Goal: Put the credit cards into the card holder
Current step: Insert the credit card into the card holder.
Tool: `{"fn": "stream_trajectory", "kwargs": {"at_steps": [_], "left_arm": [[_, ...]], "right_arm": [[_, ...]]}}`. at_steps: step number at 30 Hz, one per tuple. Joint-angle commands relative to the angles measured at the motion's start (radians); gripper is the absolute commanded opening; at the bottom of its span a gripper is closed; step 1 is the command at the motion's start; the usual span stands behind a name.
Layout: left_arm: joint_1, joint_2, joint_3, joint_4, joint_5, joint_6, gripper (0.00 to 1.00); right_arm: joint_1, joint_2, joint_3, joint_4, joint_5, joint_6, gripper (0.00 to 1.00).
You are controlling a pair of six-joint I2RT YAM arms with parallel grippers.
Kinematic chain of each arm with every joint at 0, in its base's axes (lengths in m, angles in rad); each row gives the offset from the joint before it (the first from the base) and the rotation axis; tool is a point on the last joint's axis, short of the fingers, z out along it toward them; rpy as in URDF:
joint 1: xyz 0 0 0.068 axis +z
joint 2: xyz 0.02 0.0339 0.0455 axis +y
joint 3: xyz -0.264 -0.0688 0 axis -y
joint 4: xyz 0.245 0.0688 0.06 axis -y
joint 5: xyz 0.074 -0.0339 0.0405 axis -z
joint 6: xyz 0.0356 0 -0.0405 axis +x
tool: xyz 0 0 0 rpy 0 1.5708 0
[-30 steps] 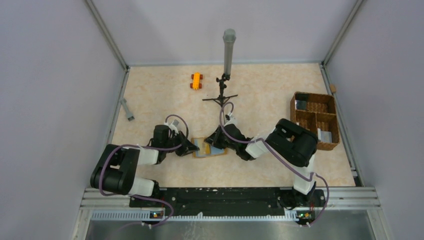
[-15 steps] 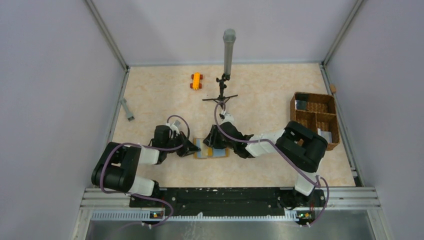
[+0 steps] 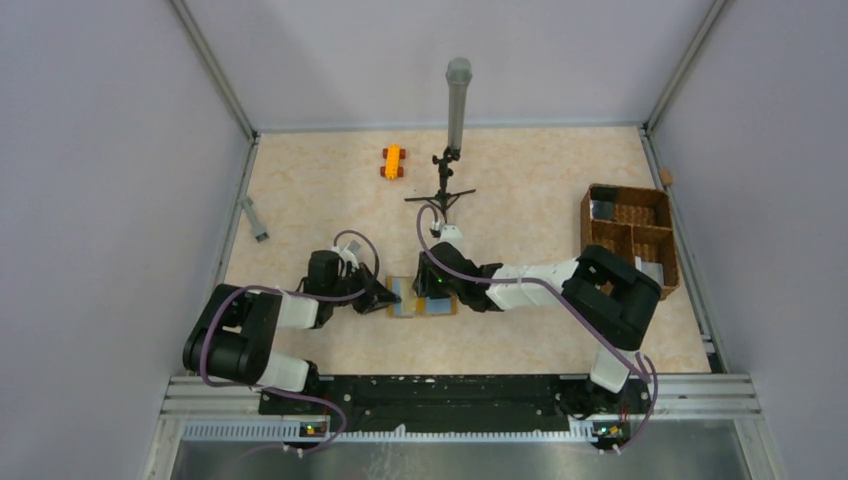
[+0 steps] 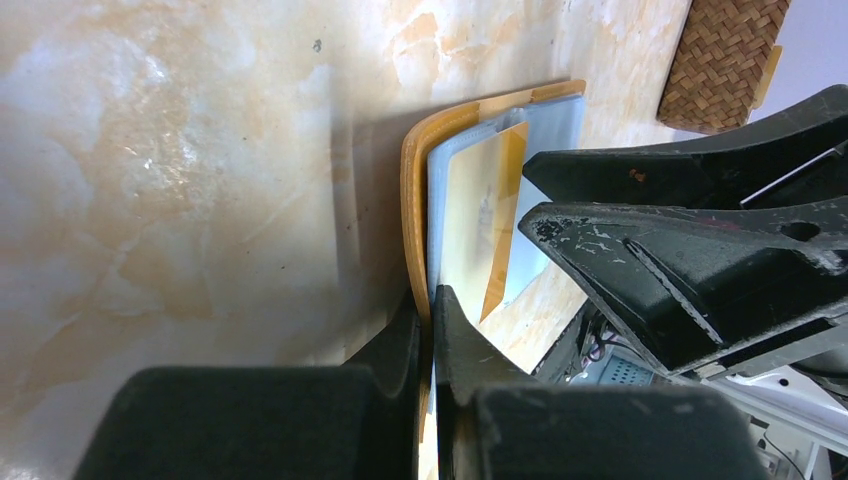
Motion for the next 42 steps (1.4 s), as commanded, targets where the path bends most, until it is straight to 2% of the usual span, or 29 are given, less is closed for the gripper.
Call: {"fn": "stream_trajectory", "kwargs": {"at_steps": [1, 6, 16, 22, 30, 32, 34, 37, 42], "left_arm": [[0.010, -0.016, -0.005, -0.013, 0.000, 0.028, 0.00], [0.010, -0.016, 0.004, -0.028, 0.010, 0.039, 0.01], [0.011, -0.021, 0.013, -0.035, 0.027, 0.046, 0.22], [0.010, -0.026, 0.015, -0.035, 0.040, 0.048, 0.24], [0.010, -0.040, 0.006, -0.036, 0.045, 0.041, 0.23], [0.010, -0.046, 0.004, -0.038, 0.044, 0.041, 0.20], [0.011, -0.049, 0.004, -0.051, 0.028, 0.041, 0.13], [0.013, -0.050, 0.016, -0.084, 0.006, 0.056, 0.01], [0.029, -0.066, 0.058, -0.167, 0.006, 0.100, 0.00]], "right_arm": [[0.015, -0.040, 0.023, -0.111, -0.010, 0.052, 0.39], [0.024, -0.041, 0.002, -0.086, -0.082, 0.111, 0.33], [0.036, -0.012, 0.046, -0.038, -0.147, 0.142, 0.22], [0.037, 0.010, 0.061, 0.010, -0.181, 0.165, 0.19], [0.037, 0.028, 0.064, 0.093, -0.215, 0.219, 0.15], [0.037, 0.021, 0.059, 0.107, -0.212, 0.227, 0.15], [0.037, 0.003, 0.052, 0.105, -0.200, 0.224, 0.16], [0.037, -0.048, 0.041, 0.059, -0.163, 0.189, 0.22], [0.025, -0.194, 0.040, -0.152, -0.052, 0.070, 0.37]]}}
